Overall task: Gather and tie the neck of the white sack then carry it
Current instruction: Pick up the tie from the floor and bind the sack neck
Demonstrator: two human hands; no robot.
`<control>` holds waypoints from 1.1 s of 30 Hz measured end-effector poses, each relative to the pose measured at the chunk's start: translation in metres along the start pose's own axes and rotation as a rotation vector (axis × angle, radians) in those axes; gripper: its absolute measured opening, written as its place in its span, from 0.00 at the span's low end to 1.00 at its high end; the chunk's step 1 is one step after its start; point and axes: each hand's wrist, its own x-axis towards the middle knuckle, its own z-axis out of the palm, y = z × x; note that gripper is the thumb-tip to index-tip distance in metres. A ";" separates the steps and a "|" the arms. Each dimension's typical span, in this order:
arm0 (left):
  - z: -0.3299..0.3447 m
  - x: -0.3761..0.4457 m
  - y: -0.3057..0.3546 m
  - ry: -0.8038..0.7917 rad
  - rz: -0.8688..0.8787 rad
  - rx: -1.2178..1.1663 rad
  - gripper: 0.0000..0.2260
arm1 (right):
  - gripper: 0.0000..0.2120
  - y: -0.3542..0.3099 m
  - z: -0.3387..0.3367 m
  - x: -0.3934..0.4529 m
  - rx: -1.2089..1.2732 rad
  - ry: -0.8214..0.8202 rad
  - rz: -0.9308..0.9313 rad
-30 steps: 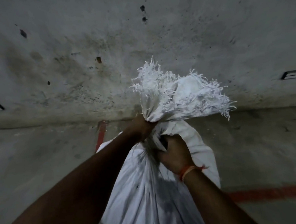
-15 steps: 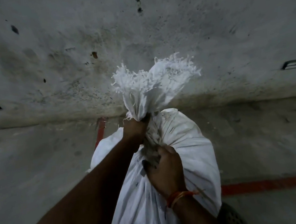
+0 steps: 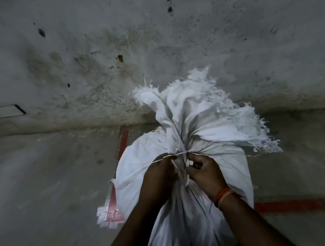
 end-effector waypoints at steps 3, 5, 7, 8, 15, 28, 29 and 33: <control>-0.010 0.000 -0.007 -0.155 0.001 0.127 0.21 | 0.19 0.003 -0.009 0.002 -0.020 -0.054 -0.027; -0.020 0.007 -0.012 -0.206 -0.030 0.130 0.19 | 0.25 0.003 -0.013 0.004 -0.009 -0.091 -0.039; -0.027 0.016 -0.016 -0.183 -0.016 0.123 0.13 | 0.26 0.003 -0.014 0.005 0.006 -0.112 -0.041; -0.028 0.019 -0.018 -0.171 -0.008 0.114 0.10 | 0.26 0.005 -0.014 0.006 0.016 -0.122 -0.042; -0.017 0.026 -0.019 0.165 0.098 0.283 0.08 | 0.22 0.013 -0.012 0.009 0.031 -0.121 -0.051; 0.003 0.022 -0.019 0.094 0.032 0.015 0.03 | 0.25 0.028 -0.014 0.016 0.155 -0.150 0.003; 0.004 0.024 -0.021 0.132 0.018 -0.006 0.02 | 0.25 0.029 -0.015 0.016 0.162 -0.152 0.001; 0.003 0.023 -0.022 0.018 0.105 -0.062 0.09 | 0.27 0.032 -0.015 0.018 0.176 -0.153 -0.006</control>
